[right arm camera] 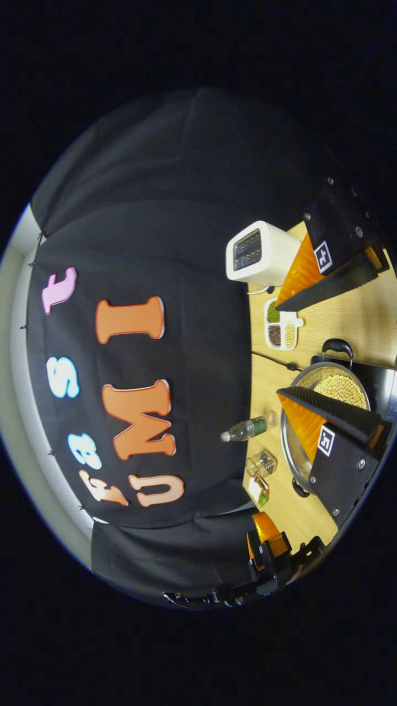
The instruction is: First push the handle of the pot to place it horizontally, then grasp the pot with both hands and set it on the induction cooktop.
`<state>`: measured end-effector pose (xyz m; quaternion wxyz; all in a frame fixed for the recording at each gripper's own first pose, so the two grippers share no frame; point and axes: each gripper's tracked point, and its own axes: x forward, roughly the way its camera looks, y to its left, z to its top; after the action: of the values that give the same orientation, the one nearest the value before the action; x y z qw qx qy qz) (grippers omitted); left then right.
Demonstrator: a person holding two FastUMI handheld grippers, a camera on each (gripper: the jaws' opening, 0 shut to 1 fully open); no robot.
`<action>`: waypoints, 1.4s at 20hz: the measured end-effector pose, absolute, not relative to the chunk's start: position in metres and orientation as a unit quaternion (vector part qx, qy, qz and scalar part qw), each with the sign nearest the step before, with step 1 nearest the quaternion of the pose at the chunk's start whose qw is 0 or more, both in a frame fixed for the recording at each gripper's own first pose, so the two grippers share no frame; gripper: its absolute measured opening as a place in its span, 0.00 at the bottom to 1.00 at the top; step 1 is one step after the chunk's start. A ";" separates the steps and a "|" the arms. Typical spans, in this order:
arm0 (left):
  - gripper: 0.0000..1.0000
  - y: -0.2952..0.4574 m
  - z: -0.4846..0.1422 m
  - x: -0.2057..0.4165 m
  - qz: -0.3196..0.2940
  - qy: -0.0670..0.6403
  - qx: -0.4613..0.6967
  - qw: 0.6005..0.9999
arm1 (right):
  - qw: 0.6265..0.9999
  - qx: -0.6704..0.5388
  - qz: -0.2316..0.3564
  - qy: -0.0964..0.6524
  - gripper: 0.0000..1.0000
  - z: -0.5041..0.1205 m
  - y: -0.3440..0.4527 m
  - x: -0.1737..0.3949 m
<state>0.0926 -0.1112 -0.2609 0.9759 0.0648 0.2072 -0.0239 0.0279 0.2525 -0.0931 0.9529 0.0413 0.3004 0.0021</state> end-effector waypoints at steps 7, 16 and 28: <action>0.89 -0.093 -0.114 0.074 -0.017 0.092 -0.002 0.996 | 0.981 0.014 0.042 0.189 0.91 0.020 0.274 0.024; 0.86 -0.011 0.006 0.033 0.048 0.016 -0.017 0.999 | 0.994 -0.014 0.065 0.092 0.89 0.111 0.304 0.021; 0.86 0.021 0.050 0.007 0.090 -0.067 -0.002 0.994 | 0.997 -0.002 0.076 0.025 0.97 0.149 0.316 0.012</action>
<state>0.0071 0.0214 0.0496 0.9936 -0.0016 -0.0675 0.0900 0.0122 0.3160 0.1488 0.9968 -0.0017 0.0255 0.0755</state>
